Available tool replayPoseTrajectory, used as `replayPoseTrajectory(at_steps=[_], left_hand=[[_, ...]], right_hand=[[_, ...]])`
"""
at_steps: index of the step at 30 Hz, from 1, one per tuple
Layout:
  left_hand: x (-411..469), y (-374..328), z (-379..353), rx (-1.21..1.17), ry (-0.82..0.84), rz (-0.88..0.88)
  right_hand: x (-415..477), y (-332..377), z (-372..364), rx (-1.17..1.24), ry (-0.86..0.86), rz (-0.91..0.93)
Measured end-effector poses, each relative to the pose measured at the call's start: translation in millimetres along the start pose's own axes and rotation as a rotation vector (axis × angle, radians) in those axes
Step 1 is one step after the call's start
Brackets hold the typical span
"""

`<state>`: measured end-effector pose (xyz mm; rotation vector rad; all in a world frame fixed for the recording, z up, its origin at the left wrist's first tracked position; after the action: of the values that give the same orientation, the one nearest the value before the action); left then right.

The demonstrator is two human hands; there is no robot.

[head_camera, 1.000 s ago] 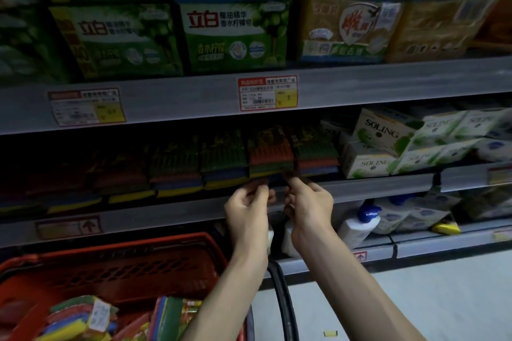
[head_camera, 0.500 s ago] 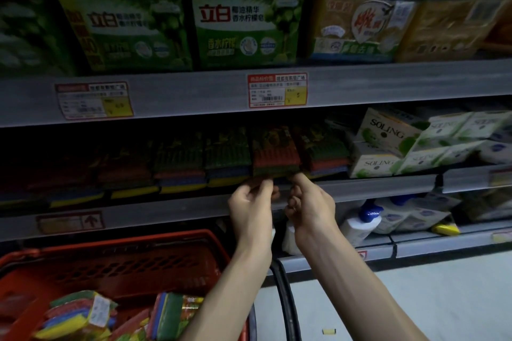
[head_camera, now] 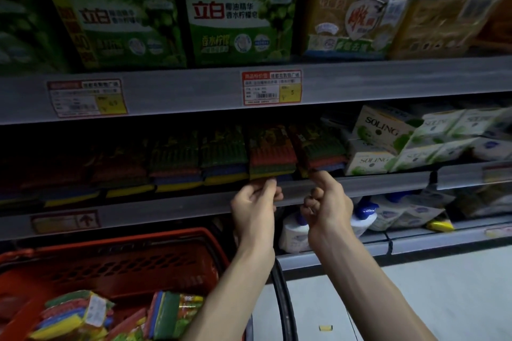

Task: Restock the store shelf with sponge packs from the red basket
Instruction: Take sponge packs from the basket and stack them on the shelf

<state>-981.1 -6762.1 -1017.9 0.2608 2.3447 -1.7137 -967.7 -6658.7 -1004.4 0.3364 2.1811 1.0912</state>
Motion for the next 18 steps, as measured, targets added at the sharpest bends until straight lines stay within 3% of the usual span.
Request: replayPoseTrajectory(at_steps=[18], left_hand=[[3.4,-0.1,-16.0,-0.087,-0.066,0.139]], right_hand=[[11.4,0.5,1.5,-0.034,-0.032,0.028]])
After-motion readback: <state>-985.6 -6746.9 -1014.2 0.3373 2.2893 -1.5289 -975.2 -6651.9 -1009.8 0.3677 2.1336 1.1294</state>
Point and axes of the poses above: each hand's wrist, its own x-axis towards the middle knuckle, its own z-axis out of the back of the hand, y = z × x, the point moved 2 cm from there along x, towards the middle knuckle, and after that the axes turned 11 degrees about y, right-handed, at the moved point
